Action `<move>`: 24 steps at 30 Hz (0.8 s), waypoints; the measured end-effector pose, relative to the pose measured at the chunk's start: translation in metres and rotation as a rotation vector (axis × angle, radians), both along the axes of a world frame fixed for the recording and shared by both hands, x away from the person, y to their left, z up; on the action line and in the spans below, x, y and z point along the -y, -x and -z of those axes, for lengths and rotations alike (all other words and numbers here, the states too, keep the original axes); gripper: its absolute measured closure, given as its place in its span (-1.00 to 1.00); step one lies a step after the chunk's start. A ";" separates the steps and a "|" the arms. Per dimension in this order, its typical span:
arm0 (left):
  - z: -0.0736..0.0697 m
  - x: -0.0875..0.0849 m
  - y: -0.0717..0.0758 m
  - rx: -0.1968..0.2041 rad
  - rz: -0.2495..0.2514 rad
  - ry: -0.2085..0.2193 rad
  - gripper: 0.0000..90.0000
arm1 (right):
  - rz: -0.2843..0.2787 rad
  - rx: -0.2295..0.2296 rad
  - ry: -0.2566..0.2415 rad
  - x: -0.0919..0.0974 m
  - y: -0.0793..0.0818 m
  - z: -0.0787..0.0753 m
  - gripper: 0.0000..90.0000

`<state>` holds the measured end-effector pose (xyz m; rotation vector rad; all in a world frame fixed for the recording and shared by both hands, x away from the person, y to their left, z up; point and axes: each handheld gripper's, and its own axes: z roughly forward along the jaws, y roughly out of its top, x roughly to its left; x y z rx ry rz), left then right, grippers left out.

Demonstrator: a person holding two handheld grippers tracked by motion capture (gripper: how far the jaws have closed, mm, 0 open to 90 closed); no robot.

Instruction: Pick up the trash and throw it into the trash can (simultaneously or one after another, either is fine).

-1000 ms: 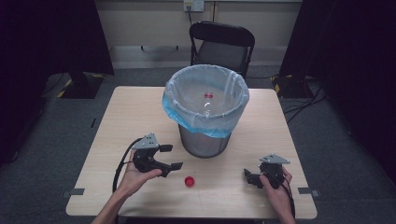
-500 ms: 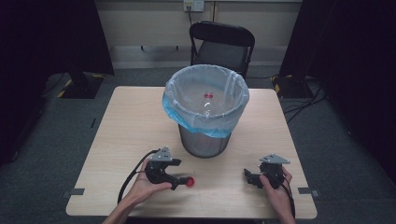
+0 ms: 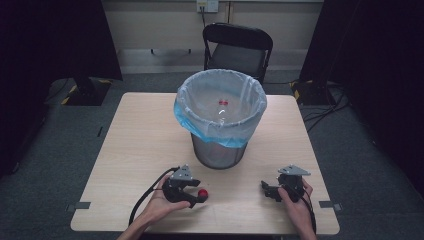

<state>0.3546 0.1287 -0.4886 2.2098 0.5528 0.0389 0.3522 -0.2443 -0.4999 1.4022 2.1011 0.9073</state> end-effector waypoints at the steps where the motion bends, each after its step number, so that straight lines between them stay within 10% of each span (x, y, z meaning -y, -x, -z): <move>1: 0.001 0.001 0.001 0.009 0.002 -0.010 -0.18 | 0.000 0.001 0.000 0.000 0.000 0.000 -0.76; 15: 0.004 0.010 0.009 0.130 0.011 -0.091 0.21 | 0.000 0.000 0.000 0.000 0.000 0.000 -0.76; 24: 0.005 0.008 0.010 0.132 0.027 -0.083 0.31 | 0.000 0.001 0.001 0.000 0.000 0.000 -0.76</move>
